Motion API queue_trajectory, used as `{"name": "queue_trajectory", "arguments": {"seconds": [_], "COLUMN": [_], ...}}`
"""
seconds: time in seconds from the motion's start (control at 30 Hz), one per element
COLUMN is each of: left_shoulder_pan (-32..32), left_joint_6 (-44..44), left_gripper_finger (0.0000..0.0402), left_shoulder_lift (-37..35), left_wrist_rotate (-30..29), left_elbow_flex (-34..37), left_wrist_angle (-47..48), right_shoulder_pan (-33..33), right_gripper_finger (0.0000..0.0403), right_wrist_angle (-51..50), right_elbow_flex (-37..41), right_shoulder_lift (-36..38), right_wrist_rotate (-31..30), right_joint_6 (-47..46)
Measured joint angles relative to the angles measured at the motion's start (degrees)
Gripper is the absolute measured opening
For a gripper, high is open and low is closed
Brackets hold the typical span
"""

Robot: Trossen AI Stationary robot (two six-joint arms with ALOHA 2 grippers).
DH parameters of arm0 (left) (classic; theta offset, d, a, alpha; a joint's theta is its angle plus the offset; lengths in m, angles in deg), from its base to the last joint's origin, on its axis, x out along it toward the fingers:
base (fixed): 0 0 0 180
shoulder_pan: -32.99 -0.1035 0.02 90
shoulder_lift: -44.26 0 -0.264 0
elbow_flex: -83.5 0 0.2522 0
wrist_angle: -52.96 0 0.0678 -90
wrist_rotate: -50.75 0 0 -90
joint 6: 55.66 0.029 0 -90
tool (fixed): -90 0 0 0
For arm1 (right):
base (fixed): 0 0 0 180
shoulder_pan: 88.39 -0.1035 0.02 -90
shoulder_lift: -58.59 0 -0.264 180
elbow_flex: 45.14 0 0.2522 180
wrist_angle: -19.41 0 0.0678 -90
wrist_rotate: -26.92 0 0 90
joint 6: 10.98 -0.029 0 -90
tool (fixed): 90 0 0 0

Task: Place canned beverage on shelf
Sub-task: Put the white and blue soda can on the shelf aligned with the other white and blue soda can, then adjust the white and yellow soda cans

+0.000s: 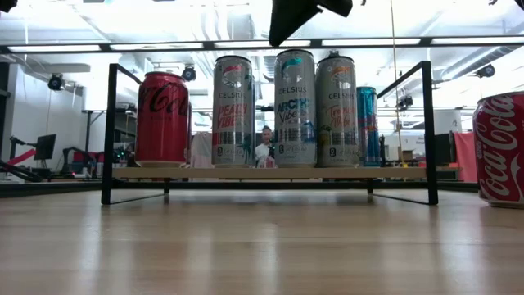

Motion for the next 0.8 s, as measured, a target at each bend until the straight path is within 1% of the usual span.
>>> {"name": "queue_trajectory", "arguments": {"seconds": [0.1, 0.17, 0.33, 0.37, 0.53, 0.8], "left_shoulder_pan": [0.01, 0.01, 0.01, 0.0, 0.0, 0.0], "left_joint_6": [0.0, 0.0, 0.0, 0.0, 0.0, 0.0], "left_gripper_finger": [0.0311, 0.0311, 0.0311, 0.0311, 0.0311, 0.0311], "left_shoulder_lift": [0.0, 0.0, 0.0, 0.0, 0.0, -0.01], "left_wrist_rotate": [0.0, 0.0, 0.0, 0.0, 0.0, -0.01], "left_elbow_flex": [0.0, 0.0, 0.0, 0.0, 0.0, 0.0], "left_wrist_angle": [-0.01, -0.01, -0.02, -0.02, 0.0, -0.02], "right_shoulder_pan": [-0.16, -0.31, -0.55, -0.56, -0.66, -0.66], "right_gripper_finger": [0.0009, 0.0009, 0.0009, 0.0009, 0.0009, 0.0009], "right_wrist_angle": [-3.6, -7.96, -20.9, -21.5, -20.47, -20.5], "right_elbow_flex": [-1.26, -2.18, -2.83, -2.55, -0.77, 2.33], "right_shoulder_lift": [0.45, 0.64, 0.9, 0.98, 1.43, 1.5], "right_wrist_rotate": [-0.13, -0.15, -0.19, -0.12, 2.79, 3.93], "right_joint_6": [-0.8, -3.06, -12.39, -13.69, -13.75, -16.26]}}
